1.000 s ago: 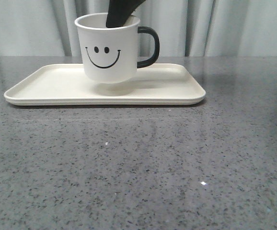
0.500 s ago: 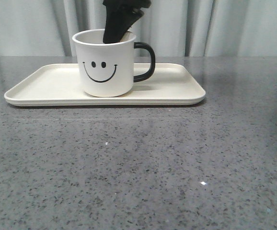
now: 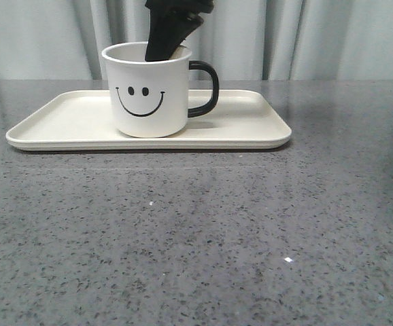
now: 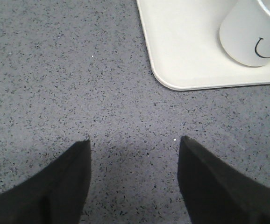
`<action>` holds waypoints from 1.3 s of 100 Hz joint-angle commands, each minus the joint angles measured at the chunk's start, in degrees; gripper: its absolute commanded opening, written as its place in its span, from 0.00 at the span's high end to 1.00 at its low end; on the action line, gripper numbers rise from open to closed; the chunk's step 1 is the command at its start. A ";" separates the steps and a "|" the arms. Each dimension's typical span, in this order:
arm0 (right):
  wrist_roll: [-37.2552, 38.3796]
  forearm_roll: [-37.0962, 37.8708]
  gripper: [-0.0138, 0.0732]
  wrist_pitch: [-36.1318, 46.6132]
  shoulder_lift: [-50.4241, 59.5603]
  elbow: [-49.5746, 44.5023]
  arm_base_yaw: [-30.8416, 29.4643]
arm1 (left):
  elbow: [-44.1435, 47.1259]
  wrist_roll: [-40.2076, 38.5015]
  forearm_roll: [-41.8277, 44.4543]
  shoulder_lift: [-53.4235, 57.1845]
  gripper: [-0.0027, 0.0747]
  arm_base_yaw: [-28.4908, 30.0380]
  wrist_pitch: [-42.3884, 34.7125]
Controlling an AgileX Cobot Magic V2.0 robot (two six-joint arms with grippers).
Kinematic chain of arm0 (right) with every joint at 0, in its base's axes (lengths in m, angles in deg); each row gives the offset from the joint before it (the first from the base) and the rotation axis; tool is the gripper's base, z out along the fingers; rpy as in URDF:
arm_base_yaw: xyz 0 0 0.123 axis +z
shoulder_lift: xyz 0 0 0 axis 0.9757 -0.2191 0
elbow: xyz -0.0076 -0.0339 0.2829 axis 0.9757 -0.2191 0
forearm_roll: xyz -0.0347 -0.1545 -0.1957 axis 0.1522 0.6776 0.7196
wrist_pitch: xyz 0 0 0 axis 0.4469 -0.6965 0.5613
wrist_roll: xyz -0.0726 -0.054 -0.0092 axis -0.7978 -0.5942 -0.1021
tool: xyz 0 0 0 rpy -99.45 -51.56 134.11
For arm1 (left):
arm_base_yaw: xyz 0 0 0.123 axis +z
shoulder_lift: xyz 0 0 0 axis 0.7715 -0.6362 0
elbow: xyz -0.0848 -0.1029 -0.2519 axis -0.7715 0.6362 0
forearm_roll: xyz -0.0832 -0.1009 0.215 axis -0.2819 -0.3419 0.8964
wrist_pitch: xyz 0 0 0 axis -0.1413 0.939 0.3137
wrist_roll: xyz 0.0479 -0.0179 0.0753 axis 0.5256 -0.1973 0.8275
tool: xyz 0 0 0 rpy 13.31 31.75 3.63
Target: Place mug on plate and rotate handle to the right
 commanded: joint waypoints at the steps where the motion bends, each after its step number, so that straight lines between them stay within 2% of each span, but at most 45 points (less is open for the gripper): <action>1: -0.70 -1.68 0.91 -4.80 3.22 1.35 -0.25 | -1.47 0.05 -0.71 0.24 0.44 0.15 -3.83; 12: -0.70 -1.68 0.82 -4.80 3.22 1.35 -0.25 | -1.47 0.05 -0.71 0.24 0.44 0.15 -3.83; 36: -0.65 -1.68 0.43 -3.66 3.28 1.35 -0.25 | -1.47 0.05 -0.71 0.24 0.44 0.15 -3.83; 48: -0.60 -1.62 0.33 -1.61 4.10 1.35 -0.25 | -1.47 0.05 -0.71 0.24 0.44 0.15 -3.83; 77: 1.81 -0.79 0.32 0.64 9.23 1.42 -1.12 | -1.47 0.05 -0.71 0.24 0.44 0.15 -3.83; 99: 11.29 3.21 0.33 3.34 16.34 1.42 -3.62 | -1.47 0.05 -0.71 0.24 0.44 0.15 -3.83; 109: 12.74 3.68 0.33 3.11 20.06 1.18 -5.44 | -1.47 0.05 -0.71 0.24 0.44 0.15 -3.83; 130: 14.72 4.04 0.33 5.46 30.00 -4.74 -9.05 | -1.47 0.05 -0.71 0.24 0.44 0.15 -3.83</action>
